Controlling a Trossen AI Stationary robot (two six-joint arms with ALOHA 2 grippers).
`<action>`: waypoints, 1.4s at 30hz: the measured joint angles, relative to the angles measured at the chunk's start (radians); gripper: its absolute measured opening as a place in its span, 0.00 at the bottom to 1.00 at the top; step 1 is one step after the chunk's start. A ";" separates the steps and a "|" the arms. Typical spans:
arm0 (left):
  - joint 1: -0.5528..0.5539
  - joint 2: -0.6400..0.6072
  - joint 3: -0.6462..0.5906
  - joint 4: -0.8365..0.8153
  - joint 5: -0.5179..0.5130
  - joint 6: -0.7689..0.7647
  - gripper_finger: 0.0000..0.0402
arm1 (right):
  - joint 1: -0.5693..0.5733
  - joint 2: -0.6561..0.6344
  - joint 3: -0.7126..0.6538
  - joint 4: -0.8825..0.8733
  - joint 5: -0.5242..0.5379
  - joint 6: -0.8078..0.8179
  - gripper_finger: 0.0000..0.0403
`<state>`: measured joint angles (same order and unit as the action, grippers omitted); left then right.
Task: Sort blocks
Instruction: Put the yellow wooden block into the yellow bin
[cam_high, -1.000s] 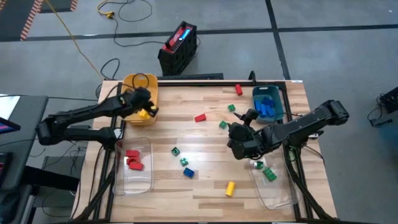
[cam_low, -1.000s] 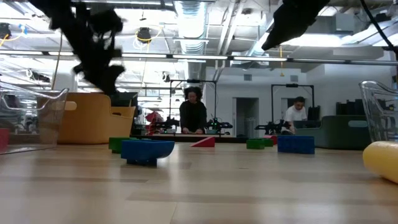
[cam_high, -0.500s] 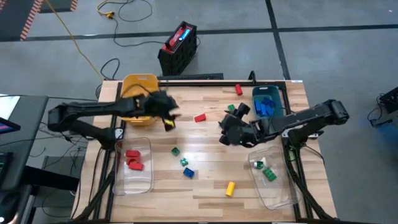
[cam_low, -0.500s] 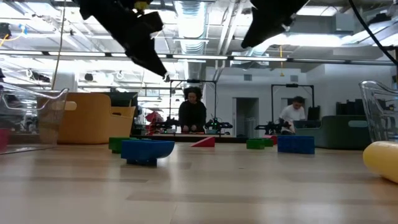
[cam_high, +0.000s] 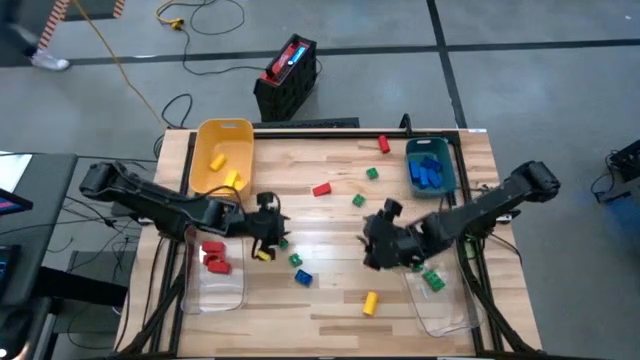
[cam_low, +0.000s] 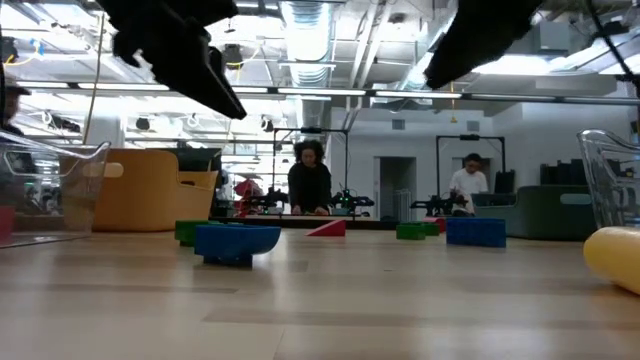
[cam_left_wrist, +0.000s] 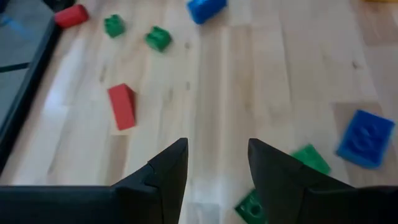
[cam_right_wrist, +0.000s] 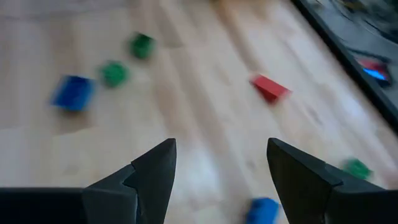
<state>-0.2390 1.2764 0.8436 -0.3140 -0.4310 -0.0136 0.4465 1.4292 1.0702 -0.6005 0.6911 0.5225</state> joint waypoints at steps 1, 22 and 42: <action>-0.013 0.001 0.000 -0.009 0.002 0.001 0.40 | 0.029 -0.001 0.000 0.024 -0.003 -0.015 0.66; -0.146 0.001 -0.001 0.035 0.021 -0.015 0.40 | 0.215 0.340 0.323 -0.140 -0.440 -0.119 0.67; -0.145 0.001 -0.001 0.032 -0.005 -0.032 0.40 | 0.231 0.653 0.577 -0.563 -0.569 -0.421 0.69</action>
<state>-0.3836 1.2778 0.8425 -0.2823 -0.4358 -0.0458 0.6779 2.0827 1.6470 -1.1637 0.1223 0.1018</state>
